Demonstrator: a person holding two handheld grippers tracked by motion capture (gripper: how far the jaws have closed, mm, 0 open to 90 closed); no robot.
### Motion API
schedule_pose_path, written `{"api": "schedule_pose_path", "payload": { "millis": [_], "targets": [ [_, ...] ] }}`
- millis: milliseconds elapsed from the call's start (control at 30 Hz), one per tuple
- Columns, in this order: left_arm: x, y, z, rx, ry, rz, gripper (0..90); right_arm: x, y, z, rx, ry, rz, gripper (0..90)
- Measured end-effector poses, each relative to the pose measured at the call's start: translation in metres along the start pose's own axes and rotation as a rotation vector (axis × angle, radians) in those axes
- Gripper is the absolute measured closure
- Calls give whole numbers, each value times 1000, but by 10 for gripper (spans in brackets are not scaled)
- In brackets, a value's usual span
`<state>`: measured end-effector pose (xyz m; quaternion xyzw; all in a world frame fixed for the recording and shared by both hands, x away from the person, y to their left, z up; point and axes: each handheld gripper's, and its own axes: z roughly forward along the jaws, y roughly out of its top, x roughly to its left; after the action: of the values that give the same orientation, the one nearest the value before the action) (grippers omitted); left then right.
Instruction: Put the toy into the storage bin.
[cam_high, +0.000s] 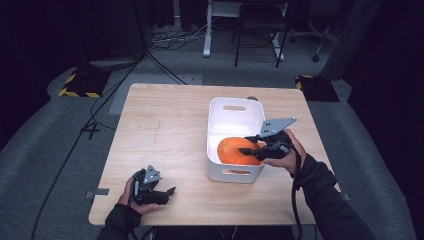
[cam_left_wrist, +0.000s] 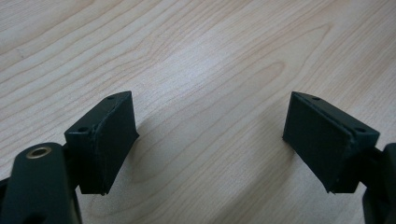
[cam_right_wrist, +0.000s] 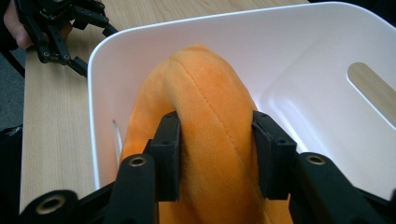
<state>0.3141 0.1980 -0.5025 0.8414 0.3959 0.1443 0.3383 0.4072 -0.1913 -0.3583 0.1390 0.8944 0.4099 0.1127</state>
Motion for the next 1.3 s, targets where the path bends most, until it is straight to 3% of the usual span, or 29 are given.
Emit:
{"api": "schedule_pose_path", "payload": {
  "millis": [233,500,733,1300],
  "targets": [
    [0,0,0,0,0,0,174,-1,-1,5,31,6,-6,556],
    [0,0,0,0,0,0,174,3,-1,14,113,3,-36,539],
    [0,0,0,0,0,0,174,4,-3,18,138,5,-41,523],
    [0,0,0,0,0,0,174,3,-4,18,129,12,-28,502]
  ]
}}
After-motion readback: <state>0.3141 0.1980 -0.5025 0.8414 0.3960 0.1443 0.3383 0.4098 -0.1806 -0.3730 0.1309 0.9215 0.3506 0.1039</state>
